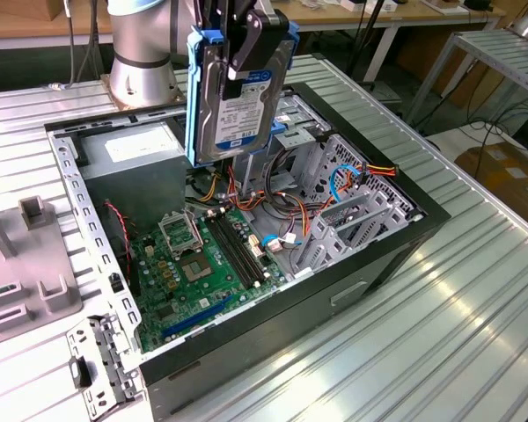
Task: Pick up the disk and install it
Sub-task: 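Pick up the disk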
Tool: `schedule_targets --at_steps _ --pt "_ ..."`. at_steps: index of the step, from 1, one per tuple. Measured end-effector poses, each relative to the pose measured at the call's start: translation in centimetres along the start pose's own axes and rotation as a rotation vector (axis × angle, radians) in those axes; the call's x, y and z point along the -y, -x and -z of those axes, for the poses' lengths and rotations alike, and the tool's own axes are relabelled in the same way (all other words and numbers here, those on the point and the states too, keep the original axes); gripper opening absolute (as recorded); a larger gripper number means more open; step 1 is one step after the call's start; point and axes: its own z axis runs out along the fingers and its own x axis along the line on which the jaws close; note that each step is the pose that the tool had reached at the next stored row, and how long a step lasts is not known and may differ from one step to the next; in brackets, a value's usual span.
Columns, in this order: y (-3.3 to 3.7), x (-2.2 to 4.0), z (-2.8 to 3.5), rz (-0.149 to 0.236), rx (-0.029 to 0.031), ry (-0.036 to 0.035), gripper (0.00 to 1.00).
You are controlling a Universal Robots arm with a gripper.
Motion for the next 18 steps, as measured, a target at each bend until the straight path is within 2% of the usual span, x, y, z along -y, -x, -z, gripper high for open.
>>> schedule_targets --at_steps 18 --pt "-1.12 0.03 -0.01 0.000 0.0000 0.0000 0.36"
